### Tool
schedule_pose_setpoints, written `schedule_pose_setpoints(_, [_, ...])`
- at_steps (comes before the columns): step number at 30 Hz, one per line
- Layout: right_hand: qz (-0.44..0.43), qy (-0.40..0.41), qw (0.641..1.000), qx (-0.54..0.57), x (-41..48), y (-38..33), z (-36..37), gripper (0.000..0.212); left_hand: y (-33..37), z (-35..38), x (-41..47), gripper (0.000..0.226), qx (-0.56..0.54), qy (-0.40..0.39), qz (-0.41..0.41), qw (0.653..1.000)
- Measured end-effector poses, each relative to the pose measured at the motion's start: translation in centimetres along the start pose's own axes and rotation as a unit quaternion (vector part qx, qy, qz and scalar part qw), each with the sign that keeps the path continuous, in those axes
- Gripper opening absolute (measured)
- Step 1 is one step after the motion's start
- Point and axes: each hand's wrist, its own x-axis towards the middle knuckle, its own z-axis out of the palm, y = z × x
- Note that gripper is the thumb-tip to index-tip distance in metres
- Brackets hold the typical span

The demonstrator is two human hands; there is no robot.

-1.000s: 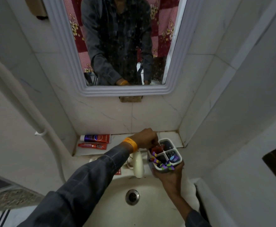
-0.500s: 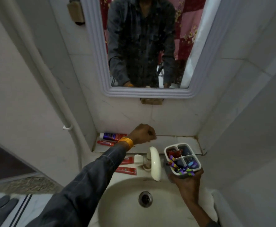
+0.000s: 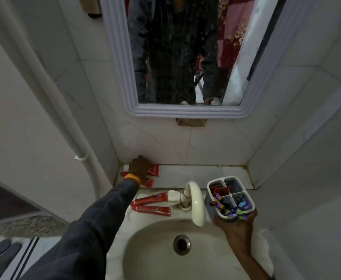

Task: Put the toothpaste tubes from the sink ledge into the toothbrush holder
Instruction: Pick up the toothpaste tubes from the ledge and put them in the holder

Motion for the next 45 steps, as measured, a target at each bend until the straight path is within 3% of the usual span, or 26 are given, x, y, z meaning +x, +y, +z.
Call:
schedule_pose_setpoints(7, [0.007, 0.008, 1.000, -0.020, 0.3, 1.2, -0.6, 0.110, 0.6, -1.6, -0.5, 0.042, -0.052, 0.009, 0.020, 0.998])
schedule_pose_setpoints(12, [0.001, 0.007, 1.000, -0.009, 0.0, 0.4, -0.2, 0.108, 2.3, -3.5, -0.9, 0.048, -0.043, 0.072, 0.085, 0.993])
schedule_pose_setpoints(17, [-0.005, -0.001, 1.000, 0.003, -0.3, -0.7, 0.0, 0.104, 5.0, -7.1, -1.9, 0.029, -0.100, 0.166, 0.125, 0.973])
schedule_pose_setpoints(20, [-0.002, -0.003, 1.000, -0.004, -0.1, -0.2, -0.3, 0.099, 7.4, -8.8, -3.0, 0.024, -0.213, 0.197, 0.122, 0.949])
schedule_pose_setpoints(24, [0.008, -0.006, 1.000, -0.020, 0.2, 1.1, -1.1, 0.101, 11.9, -9.3, -5.3, 0.029, -0.347, 0.238, 0.179, 0.889])
schedule_pose_setpoints(29, [-0.002, -0.039, 0.999, -0.016, 1.1, 1.1, -1.4, 0.098, 17.9, -10.0, -7.1, 0.028, -0.428, 0.140, 0.262, 0.853])
schedule_pose_setpoints(32, [-0.039, -0.038, 0.998, -0.011, 1.4, -0.6, -2.0, 0.092, 21.3, -8.7, -7.4, 0.027, -0.363, 0.113, 0.295, 0.877])
schedule_pose_setpoints(35, [-0.060, -0.006, 0.998, -0.022, 0.4, -0.9, -1.9, 0.105, 22.9, -7.3, -6.7, 0.029, -0.311, 0.095, 0.297, 0.898])
schedule_pose_setpoints(38, [-0.034, -0.011, 0.999, -0.031, 0.4, -0.6, -1.6, 0.099, 23.1, -6.3, -6.1, 0.028, -0.196, 0.093, 0.332, 0.918])
schedule_pose_setpoints(40, [-0.026, -0.024, 0.999, -0.041, 0.8, 0.1, -1.6, 0.089, 22.8, -5.5, -5.7, 0.026, -0.158, 0.039, 0.337, 0.927])
schedule_pose_setpoints(45, [0.020, -0.040, 0.999, -0.028, 0.5, 1.0, -1.8, 0.097, 22.2, -5.6, -5.2, 0.037, -0.160, -0.078, 0.333, 0.926])
